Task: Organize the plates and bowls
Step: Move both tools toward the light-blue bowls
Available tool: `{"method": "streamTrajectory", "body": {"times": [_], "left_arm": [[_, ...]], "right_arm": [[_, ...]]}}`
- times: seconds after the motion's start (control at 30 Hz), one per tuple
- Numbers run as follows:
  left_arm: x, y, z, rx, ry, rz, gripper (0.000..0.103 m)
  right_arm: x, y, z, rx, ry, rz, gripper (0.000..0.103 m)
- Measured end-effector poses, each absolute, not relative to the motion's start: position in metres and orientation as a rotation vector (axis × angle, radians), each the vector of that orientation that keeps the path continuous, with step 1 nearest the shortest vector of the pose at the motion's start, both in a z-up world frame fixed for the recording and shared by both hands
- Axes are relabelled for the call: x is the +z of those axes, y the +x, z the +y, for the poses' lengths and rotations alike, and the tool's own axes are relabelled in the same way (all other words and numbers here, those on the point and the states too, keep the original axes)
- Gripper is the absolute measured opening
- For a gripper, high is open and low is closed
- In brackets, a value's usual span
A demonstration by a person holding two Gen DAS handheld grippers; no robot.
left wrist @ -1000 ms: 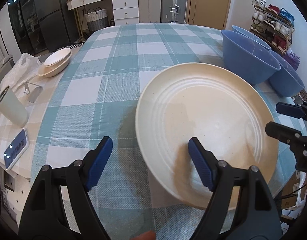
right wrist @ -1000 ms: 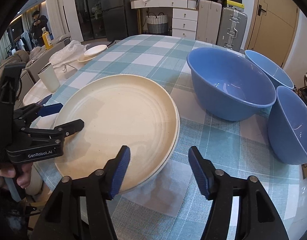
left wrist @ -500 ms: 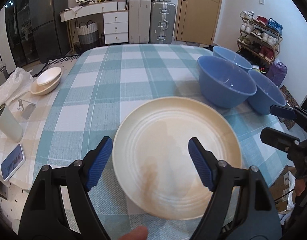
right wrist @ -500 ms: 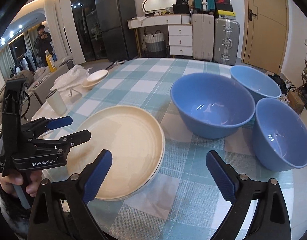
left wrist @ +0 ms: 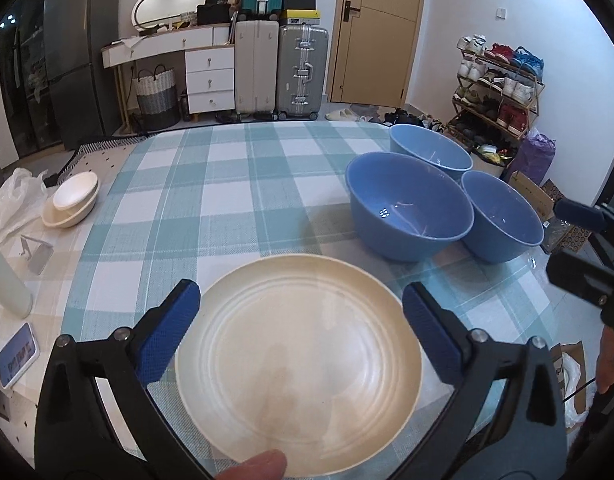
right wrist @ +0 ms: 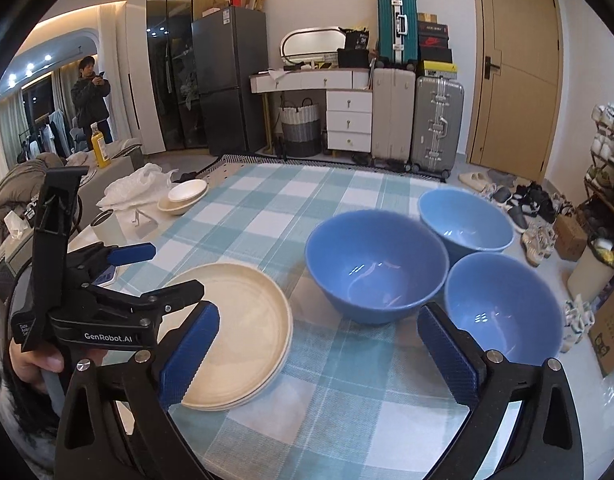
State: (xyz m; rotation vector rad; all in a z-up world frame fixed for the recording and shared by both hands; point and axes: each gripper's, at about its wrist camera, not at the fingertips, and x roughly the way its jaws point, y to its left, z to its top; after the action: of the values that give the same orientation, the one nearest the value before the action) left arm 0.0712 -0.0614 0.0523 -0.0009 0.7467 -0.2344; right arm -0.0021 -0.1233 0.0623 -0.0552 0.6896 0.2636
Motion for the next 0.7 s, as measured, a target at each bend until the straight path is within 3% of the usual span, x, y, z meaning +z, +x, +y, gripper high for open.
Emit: {"method": "streamTrajectory", "body": {"times": [0.7], "left_arm": [[0.089, 0.121, -0.114, -0.253, 0.052, 0.731, 0.101]], "right_arm": [[0.1, 0.006, -0.224, 0.118, 0.035, 0.67, 0.102]]}}
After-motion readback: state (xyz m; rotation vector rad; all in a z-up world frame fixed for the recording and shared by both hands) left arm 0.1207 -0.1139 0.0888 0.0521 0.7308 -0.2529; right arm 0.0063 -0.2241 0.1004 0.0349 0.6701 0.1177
